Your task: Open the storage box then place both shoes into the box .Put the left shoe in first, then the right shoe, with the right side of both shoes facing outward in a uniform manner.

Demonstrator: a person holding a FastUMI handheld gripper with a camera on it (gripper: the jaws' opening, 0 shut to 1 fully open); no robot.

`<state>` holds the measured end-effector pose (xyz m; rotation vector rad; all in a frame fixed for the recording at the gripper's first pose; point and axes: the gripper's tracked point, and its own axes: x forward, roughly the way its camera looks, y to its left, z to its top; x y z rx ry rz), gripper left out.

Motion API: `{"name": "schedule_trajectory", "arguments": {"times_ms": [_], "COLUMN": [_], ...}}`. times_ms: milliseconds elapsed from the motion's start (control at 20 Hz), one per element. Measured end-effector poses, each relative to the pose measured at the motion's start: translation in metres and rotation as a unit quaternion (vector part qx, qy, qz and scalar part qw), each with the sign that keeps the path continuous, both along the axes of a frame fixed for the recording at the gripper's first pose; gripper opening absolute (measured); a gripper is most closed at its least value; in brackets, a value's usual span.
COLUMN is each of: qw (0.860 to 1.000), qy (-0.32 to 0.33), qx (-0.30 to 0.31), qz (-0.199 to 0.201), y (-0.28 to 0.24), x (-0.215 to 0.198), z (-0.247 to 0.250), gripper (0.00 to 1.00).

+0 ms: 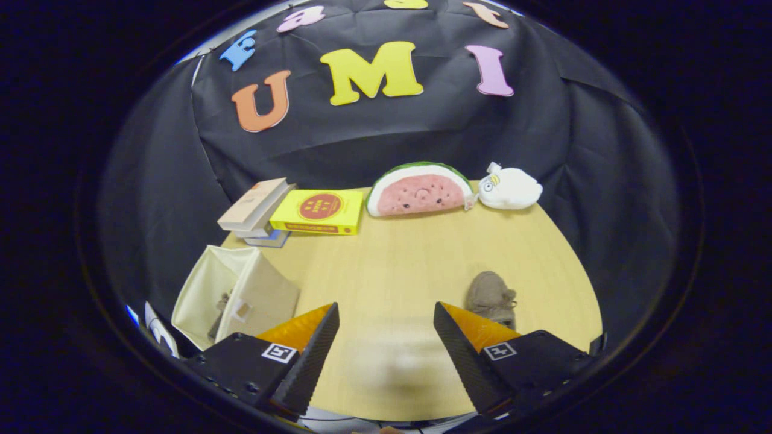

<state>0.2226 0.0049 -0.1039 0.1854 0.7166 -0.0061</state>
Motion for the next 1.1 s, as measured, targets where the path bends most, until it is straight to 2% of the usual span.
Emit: {"name": "schedule_trajectory", "arguments": {"times_ms": [250,650,850,1100], "qw": [1.000,0.996,0.994,0.994], "qy": [0.006,0.069,0.083,0.088], "qx": [-0.022,0.006,0.012,0.033], "qz": [0.012,-0.054,-0.069,-0.060], "y": [-0.051,-0.141,-0.163,-0.166], "x": [0.009,0.007,-0.002,-0.010], "z": [-0.028,-0.102,-0.127,-0.144], "gripper": [0.96,0.96,0.96,0.99]}}
